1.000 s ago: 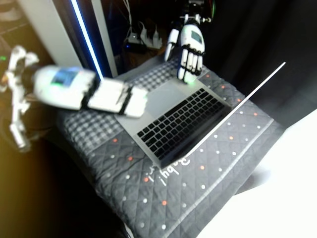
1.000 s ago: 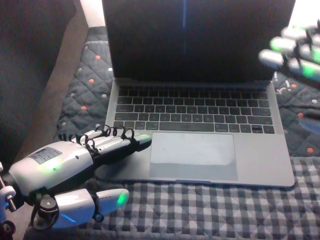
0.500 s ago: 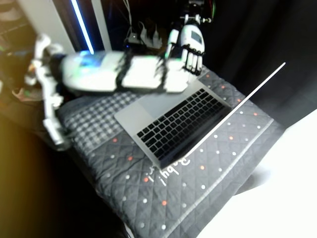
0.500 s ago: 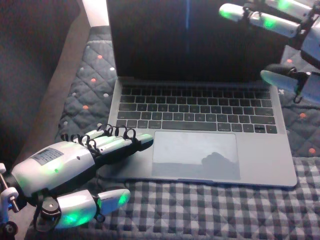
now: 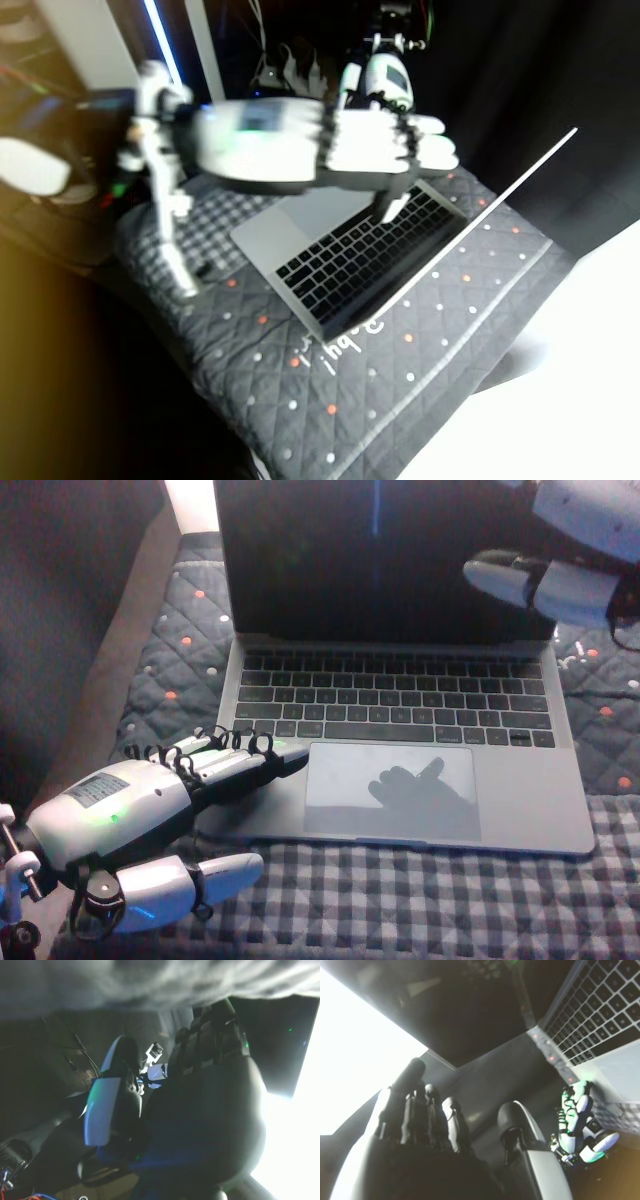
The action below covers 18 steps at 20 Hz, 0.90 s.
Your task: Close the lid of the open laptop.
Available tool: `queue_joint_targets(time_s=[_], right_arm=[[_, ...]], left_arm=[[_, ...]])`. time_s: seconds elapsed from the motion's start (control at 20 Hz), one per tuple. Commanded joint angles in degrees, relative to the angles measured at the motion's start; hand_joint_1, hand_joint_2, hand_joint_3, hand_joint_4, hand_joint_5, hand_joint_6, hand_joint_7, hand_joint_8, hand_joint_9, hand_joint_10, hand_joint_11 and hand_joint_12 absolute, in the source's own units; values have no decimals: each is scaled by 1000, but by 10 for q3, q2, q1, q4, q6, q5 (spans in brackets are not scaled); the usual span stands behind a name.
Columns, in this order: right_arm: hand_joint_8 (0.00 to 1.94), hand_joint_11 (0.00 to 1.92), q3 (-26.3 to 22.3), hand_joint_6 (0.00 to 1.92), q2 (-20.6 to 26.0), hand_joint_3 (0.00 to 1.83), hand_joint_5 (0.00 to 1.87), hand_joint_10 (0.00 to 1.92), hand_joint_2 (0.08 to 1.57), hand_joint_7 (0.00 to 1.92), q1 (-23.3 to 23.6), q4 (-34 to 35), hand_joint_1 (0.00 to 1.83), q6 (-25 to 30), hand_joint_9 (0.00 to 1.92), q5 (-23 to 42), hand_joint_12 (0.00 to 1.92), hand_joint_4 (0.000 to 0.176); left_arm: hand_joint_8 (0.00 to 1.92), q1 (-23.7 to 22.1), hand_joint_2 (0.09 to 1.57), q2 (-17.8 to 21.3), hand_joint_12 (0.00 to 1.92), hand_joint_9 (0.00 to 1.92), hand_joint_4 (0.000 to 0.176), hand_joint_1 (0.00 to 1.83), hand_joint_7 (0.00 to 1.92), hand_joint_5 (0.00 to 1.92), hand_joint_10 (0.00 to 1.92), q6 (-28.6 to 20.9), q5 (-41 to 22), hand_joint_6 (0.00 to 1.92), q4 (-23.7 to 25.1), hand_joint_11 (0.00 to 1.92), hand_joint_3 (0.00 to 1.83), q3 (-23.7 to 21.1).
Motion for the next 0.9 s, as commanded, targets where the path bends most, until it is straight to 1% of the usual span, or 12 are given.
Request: queue_joint_targets(time_s=[0.0, 0.05, 0.1, 0.2, 0.3, 0.35, 0.5, 0.6, 0.65, 0.7, 0.8, 0.85], right_arm=[[0, 0, 4, 0, 9, 0, 0, 0, 1370, 0, 16, 10, 368, -5, 0, 72, 1913, 125], [0, 0, 4, 0, 9, 0, 0, 0, 1362, 0, 24, 10, 383, -6, 0, 72, 1919, 130], [0, 0, 4, 0, 10, 0, 0, 0, 1371, 0, 32, 10, 309, -9, 0, 72, 1921, 152], [0, 0, 4, 0, 9, 0, 0, 0, 1407, 0, 39, 29, 293, -37, 0, 72, 1921, 151], [0, 0, -4, 0, 10, 0, 0, 0, 1422, 0, 44, 57, 362, -89, 0, 71, 1921, 166], [0, 0, -4, 0, 10, 0, 0, 0, 1427, 0, 45, 58, 404, -89, 0, 71, 1921, 174], [0, 0, 1, 0, 9, 6, 0, 0, 1454, 0, 51, 64, 476, -90, 0, 68, 1921, 74], [0, 0, 12, 0, 3, 13, 0, 0, 1470, 0, 57, 74, 478, -92, 0, 49, 1921, 0], [0, 0, 17, 0, 0, 13, 0, 0, 1471, 0, 65, 76, 494, -94, 0, 34, 1921, 0], [0, 0, 20, 0, -3, 5, 0, 0, 1454, 0, 72, 78, 375, -99, 0, 21, 1921, 15], [0, 0, 17, 0, -8, 0, 0, 0, 1427, 0, 88, 96, 286, -146, 0, -13, 1921, 67], [0, 0, 15, 0, -9, 0, 0, 0, 1404, 0, 88, 100, 300, -159, 0, -20, 1921, 16]], left_arm=[[10, 0, 1445, -10, 1099, 227, 2, 462, 170, 155, 74, -7, 1, 14, 3, 0, 0, 2], [11, 0, 1445, -11, 1109, 232, 0, 452, 178, 159, 79, -7, 2, 14, 3, 0, 0, 3], [12, 0, 1446, -12, 1109, 232, 0, 453, 184, 167, 80, -7, 3, 17, 3, 0, 0, 4], [5, -1, 1443, -14, 1043, 227, 0, 474, 183, 179, 79, -8, 4, 14, 3, 0, 0, 5], [0, -2, 1451, -17, 1037, 210, 0, 430, 158, 148, 80, -9, 7, 3, 4, 0, 1, 7], [2, -2, 1448, -19, 1080, 211, 0, 442, 161, 147, 86, -10, 8, 3, 4, 0, 0, 9], [4, -2, 1444, -22, 1084, 187, 1, 464, 157, 142, 95, -13, 9, 6, 4, 0, 0, 10], [2, -2, 1445, -24, 1072, 181, 18, 454, 147, 130, 101, -13, 11, 1, 5, 0, 0, 11], [0, -2, 1445, -24, 1075, 176, 21, 457, 141, 125, 101, -14, 11, 0, 5, 0, 0, 12], [0, -2, 1447, -24, 1076, 174, 11, 460, 141, 126, 101, -15, 11, 1, 5, 0, 0, 12], [2, -2, 1448, -26, 1105, 172, 16, 450, 142, 126, 115, -15, 11, 2, 5, 0, 2, 12], [1, -2, 1455, -26, 1111, 171, 18, 404, 139, 125, 121, -15, 11, 2, 5, 0, 5, 12]])
